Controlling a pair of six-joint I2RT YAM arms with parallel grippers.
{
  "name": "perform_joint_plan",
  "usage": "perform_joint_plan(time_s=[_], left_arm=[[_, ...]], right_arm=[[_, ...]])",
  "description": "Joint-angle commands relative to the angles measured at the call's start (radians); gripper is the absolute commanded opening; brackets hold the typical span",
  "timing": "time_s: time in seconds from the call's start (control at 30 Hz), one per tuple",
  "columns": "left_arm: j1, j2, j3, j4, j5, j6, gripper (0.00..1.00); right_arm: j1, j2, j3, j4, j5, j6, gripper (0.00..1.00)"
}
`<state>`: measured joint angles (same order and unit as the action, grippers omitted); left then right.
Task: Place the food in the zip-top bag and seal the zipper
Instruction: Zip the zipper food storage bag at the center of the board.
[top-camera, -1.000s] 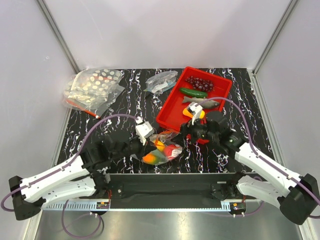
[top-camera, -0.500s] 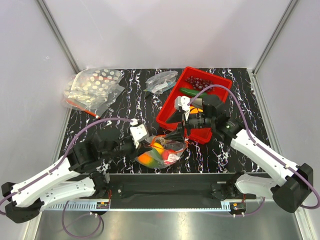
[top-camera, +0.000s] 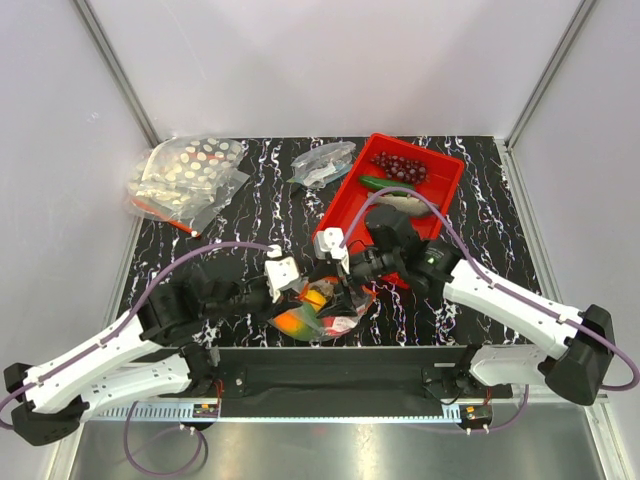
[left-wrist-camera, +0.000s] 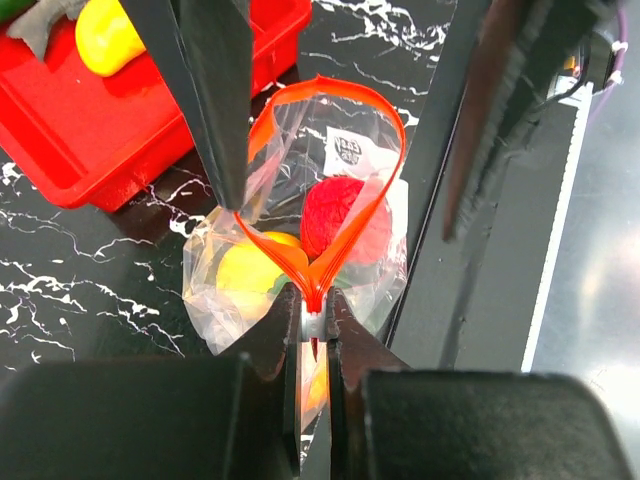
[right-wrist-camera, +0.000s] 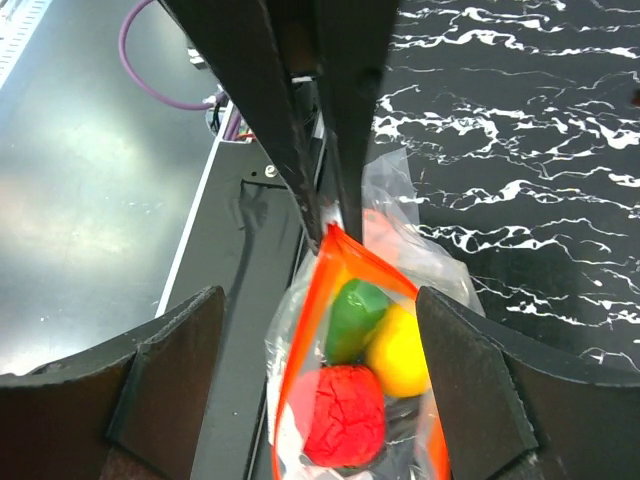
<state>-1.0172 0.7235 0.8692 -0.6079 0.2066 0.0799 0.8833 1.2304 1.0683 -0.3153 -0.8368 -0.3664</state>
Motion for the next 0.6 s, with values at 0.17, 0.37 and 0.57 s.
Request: perform_joint_plan(time_s=[0.17, 0.37, 0.57], left_arm=[[0.003, 0.008, 0.062, 0.008, 0.028, 0.023, 0.00], [0.005, 0.020, 0.071, 0.005, 0.022, 0.017, 0.00], [0.005, 0.031, 0.089, -0.007, 0.001, 0.009, 0.00]], right_arm=[[0.037, 0.044, 0.050, 0.024, 0.139, -0.022, 0.83], [0.046, 0.069, 0.029, 0.065, 0.136, 0.006, 0.85], [0.059, 0.066, -0.018, 0.143, 0.156, 0.040, 0.74]])
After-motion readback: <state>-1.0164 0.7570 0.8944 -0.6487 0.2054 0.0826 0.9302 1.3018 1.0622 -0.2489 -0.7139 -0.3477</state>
